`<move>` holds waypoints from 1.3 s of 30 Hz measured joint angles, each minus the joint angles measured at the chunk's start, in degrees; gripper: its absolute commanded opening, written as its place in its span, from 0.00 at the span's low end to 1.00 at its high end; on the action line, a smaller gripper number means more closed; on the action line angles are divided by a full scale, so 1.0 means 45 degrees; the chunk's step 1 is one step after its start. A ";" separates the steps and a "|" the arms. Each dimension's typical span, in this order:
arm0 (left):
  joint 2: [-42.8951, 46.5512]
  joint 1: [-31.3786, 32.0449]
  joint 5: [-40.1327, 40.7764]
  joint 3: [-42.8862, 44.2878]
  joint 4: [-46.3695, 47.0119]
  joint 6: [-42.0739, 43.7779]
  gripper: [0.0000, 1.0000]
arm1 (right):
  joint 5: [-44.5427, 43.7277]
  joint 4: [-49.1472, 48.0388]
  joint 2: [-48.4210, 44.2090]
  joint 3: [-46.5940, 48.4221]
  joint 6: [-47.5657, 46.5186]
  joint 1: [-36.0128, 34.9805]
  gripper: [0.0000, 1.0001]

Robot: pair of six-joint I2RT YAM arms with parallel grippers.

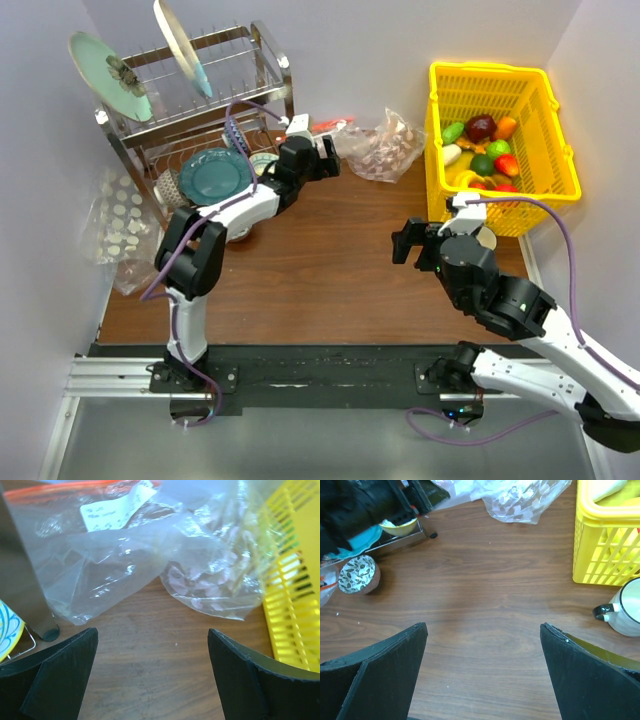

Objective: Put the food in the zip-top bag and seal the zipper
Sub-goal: Move the zipper food storage bag to the center of the board.

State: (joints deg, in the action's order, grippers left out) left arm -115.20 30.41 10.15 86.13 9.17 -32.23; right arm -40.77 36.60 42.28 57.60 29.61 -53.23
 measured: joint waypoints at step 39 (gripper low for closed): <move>0.2433 0.2293 0.3614 -0.3220 0.2482 0.0413 0.00 | -0.0355 -0.0510 0.2302 -0.0248 -0.0049 0.0000 0.99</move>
State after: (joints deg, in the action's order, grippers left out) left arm -104.25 40.73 26.41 71.64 20.34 -30.37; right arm -42.37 34.30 52.64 56.49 29.39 -53.23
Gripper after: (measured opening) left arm 0.012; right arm 0.986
